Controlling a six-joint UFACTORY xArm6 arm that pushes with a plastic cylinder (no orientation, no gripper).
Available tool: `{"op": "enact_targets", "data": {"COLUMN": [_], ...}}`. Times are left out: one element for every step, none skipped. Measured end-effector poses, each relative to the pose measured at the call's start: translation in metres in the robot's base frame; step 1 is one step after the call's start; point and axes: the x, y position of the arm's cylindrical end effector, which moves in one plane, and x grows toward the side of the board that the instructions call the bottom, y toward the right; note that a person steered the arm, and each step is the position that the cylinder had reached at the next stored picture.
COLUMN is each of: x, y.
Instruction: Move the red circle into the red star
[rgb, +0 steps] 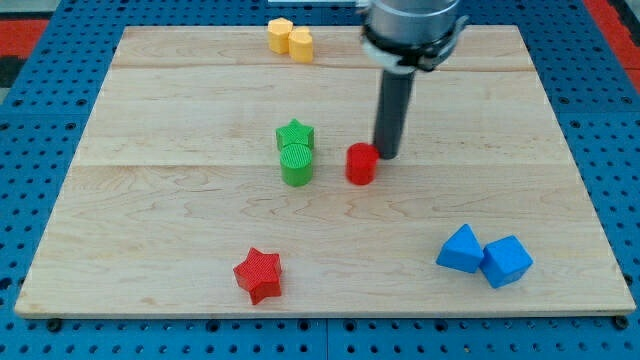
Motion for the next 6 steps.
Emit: {"op": "enact_targets", "data": {"x": [0.004, 0.016, 0.042, 0.043, 0.053, 0.065], "y": [-0.039, -0.066, -0.088, -0.055, -0.045, -0.097]}}
